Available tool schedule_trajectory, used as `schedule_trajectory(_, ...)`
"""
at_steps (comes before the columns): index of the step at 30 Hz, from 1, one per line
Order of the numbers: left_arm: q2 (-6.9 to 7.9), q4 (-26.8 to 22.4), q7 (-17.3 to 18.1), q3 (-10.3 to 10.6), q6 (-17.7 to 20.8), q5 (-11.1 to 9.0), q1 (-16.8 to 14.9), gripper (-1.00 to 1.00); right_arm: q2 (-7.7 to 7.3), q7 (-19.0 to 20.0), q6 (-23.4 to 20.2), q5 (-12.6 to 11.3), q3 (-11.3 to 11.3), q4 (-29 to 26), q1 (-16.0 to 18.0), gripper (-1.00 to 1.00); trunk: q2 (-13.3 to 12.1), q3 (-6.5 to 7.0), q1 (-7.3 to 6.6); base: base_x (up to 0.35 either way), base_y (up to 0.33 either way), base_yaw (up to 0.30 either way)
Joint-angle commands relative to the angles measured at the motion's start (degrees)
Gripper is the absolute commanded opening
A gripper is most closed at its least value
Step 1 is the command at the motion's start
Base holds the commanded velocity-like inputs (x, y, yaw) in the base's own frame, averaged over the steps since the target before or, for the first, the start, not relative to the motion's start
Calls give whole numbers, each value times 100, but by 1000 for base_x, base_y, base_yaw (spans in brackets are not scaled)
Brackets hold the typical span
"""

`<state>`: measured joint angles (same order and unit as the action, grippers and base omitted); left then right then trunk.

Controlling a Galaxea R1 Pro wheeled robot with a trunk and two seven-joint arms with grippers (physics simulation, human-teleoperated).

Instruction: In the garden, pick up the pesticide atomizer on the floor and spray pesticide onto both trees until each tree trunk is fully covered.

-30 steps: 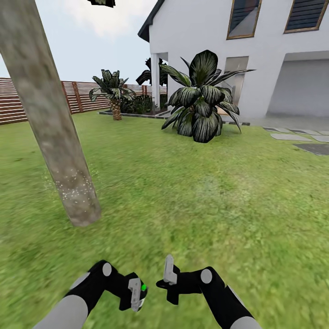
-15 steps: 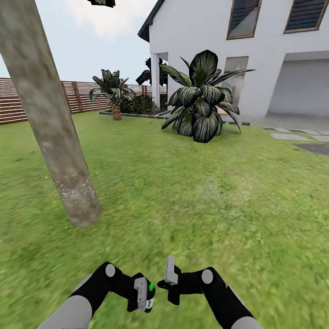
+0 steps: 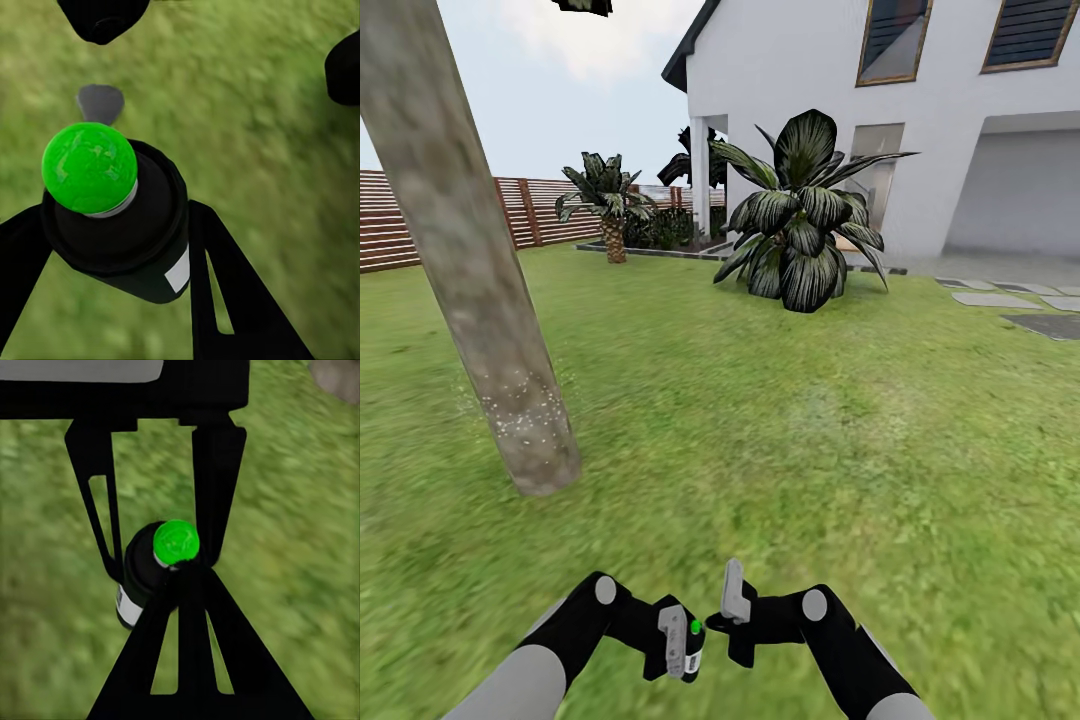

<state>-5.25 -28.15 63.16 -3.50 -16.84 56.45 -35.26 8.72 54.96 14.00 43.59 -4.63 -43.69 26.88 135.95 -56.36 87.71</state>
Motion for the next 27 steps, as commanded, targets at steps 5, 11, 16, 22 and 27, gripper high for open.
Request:
schedule_trajectory(5,-44,-8,21,-35,-21,42,-7,-100,0,6,33,53,6,-3,2,-100,2,-5,-1,0,0,0)
schedule_trajectory(11,-81,-15,21,-36,-21,41,-11,-100,-2,6,32,53,6,0,2,-100,2,-5,-1,0,0,0)
schedule_trajectory(16,-94,-15,21,-36,-21,41,-15,-100,-2,6,32,58,6,1,2,-100,2,-5,-1,0,0,0)
schedule_trajectory(22,-99,-31,21,-36,-21,34,-16,-100,-2,6,32,62,6,1,2,-100,2,-5,-1,0,0,0)
schedule_trajectory(27,-98,-19,22,-29,-122,-269,-16,-100,-2,6,34,62,6,1,2,-100,2,-5,-1,0,0,0)
